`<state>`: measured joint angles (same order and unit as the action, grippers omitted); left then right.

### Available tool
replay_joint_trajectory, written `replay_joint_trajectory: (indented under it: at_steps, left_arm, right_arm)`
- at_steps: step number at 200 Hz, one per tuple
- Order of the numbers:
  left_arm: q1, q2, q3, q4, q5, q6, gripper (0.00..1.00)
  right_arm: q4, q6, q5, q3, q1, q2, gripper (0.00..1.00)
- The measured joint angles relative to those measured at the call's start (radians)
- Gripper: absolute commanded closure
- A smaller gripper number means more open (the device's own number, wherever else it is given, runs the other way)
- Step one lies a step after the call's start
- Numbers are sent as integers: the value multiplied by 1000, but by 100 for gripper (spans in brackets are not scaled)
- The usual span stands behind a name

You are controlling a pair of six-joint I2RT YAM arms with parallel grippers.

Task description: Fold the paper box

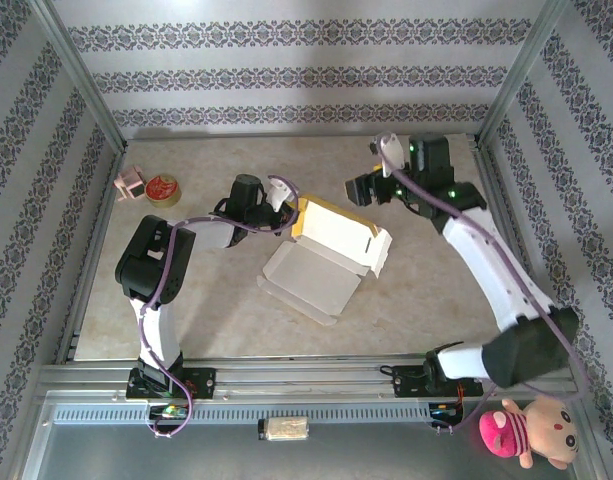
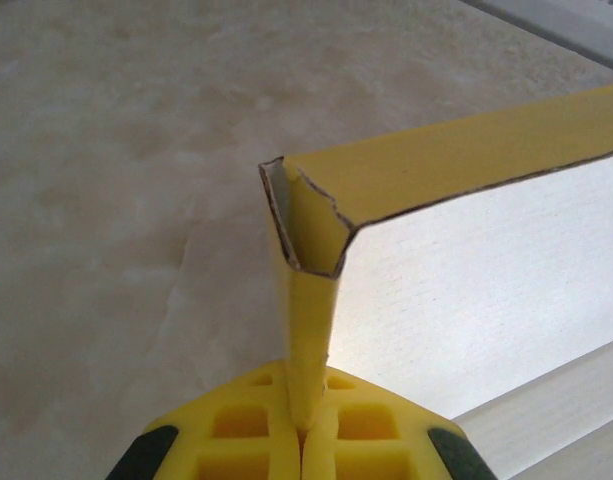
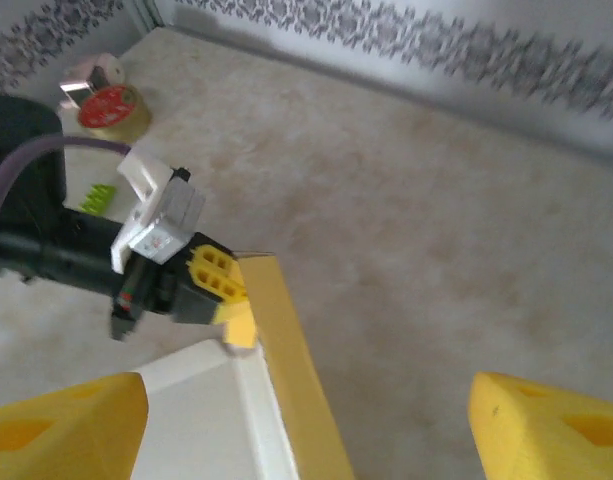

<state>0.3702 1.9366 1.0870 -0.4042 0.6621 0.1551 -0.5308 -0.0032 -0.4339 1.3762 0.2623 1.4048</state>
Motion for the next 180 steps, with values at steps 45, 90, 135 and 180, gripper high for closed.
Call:
replay_joint_trajectory:
  at_steps: [45,90,135,180]
  left_arm:
    - [24,2,3,-108,34,142,100]
    - [54,26,-15,-228,37,218,100]
    - [69,59,-30,-252,12,253,100]
    - [76,72,-34,-252,-33,312,96]
  right_arm:
    - [-143,115,-111,93,-38,204,42]
    - [-167,133,-157,81,-44,309,48]
    - [-165,136,-196,24,-18,324,53]
    - [-161,135,-191,-3,28,336,54]
